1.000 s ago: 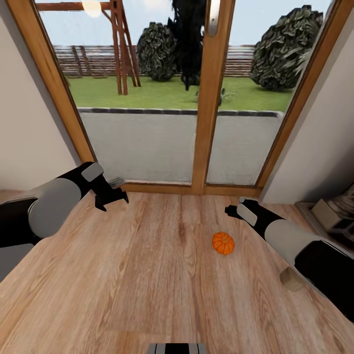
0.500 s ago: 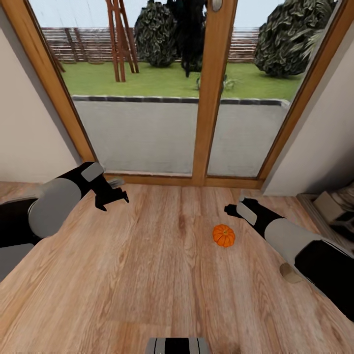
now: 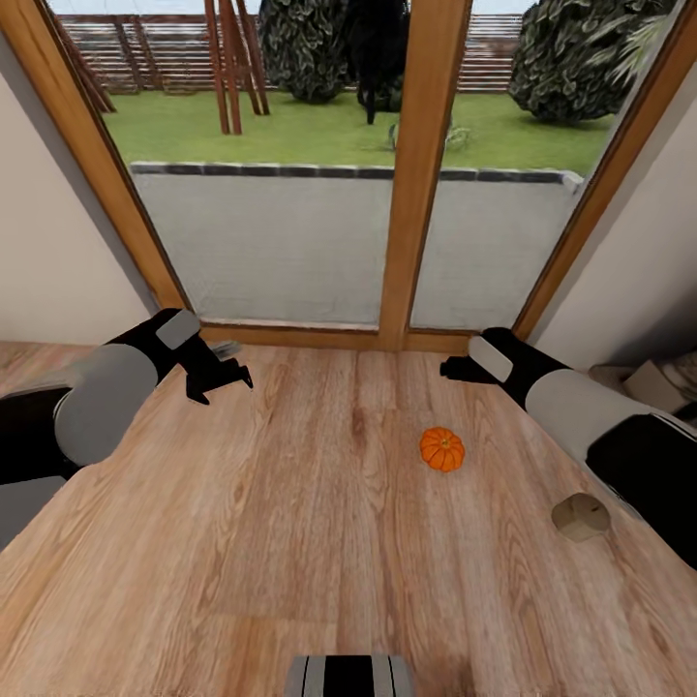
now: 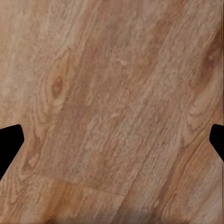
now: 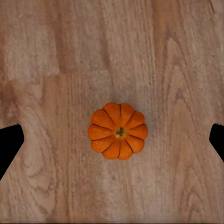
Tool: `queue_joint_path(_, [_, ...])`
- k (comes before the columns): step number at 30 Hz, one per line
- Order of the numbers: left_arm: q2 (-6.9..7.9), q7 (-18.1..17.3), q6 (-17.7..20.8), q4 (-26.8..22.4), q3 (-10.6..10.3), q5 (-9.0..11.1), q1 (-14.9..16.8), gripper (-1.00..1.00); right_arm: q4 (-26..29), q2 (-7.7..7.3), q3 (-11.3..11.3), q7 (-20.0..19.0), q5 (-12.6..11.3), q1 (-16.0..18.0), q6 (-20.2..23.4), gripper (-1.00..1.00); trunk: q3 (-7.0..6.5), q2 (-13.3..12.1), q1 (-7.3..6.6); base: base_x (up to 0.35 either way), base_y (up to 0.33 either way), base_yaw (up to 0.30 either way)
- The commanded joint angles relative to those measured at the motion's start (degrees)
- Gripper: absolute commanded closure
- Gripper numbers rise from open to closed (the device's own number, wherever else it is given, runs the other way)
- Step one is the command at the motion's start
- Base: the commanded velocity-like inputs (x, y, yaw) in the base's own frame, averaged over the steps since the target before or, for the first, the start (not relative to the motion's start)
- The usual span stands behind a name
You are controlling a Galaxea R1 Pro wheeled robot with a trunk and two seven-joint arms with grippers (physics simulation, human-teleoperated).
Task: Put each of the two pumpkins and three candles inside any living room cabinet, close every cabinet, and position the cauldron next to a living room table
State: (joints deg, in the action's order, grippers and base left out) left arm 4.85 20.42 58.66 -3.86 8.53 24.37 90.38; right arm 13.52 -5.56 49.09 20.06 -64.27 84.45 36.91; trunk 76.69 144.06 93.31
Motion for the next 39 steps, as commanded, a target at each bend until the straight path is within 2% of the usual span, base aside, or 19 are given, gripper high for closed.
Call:
queue_joint_path(1, [-0.01,0.6,0.2,-0.2,0.4,0.3,1.2,-1.00,0.1,-0.02,0.4,0.4,-0.6,0.1,0.2,-1.00,0.27,0.0,0.01,0.000,0.000,0.000])
queue_joint_path(2, [-0.01,0.6,0.2,0.0,0.4,0.3,4.6,-1.00,0.1,0.01,0.5,0.3,-0.7,0.1,0.2,-1.00,0.49,0.0,0.04,0.000,0.000,0.000])
queue_joint_path(6, [-0.30,0.6,0.2,1.4,0.4,0.4,11.0,-1.00,-0.2,-0.04,0.6,0.2,-0.9,0.1,0.0,-1.00,1.38,0.1,0.14,0.000,0.000,0.000])
queue_joint_path(12, [-0.74,0.6,0.2,1.7,0.4,1.0,14.7,-1.00,-0.3,-0.14,0.6,0.2,-1.1,-0.2,-0.1,-1.00,2.71,0.2,0.30,0.000,0.000,0.000])
queue_joint_path(14, [-0.76,0.6,0.2,1.7,0.4,2.9,15.7,-1.00,-0.3,-0.15,0.6,0.2,-1.1,-0.2,-0.1,-1.00,3.15,0.2,0.35,0.000,0.000,0.000])
queue_joint_path(16, [-0.74,0.6,0.2,1.5,0.4,7.0,16.8,-1.00,-0.3,-0.15,0.6,0.2,-1.1,-0.2,-0.7,-1.00,3.60,0.2,0.40,0.000,0.000,0.000])
queue_joint_path(18, [-0.83,0.6,0.2,1.4,0.5,8.7,17.0,-1.00,-0.4,-0.15,0.6,0.2,-1.1,-0.2,-0.9,-1.00,4.04,0.3,0.45,0.000,0.000,0.000])
queue_joint_path(23, [-0.92,0.6,0.2,1.4,0.5,10.3,17.1,-1.00,-0.3,-0.15,0.6,0.2,-1.1,-0.3,-1.7,-1.00,5.15,0.3,0.58,0.000,0.000,0.000])
queue_joint_path(36, [-1.04,0.6,0.1,1.6,0.7,10.7,17.1,-1.00,0.2,-0.38,0.2,0.2,-0.9,-0.3,-4.5,-1.00,8.03,0.5,0.91,0.000,0.000,0.000])
queue_joint_path(39, [-1.10,0.6,0.1,1.6,0.6,10.7,17.1,-1.00,0.9,-0.70,0.2,0.2,-0.9,-0.2,-7.0,-1.00,8.69,0.5,0.99,0.000,0.000,0.000])
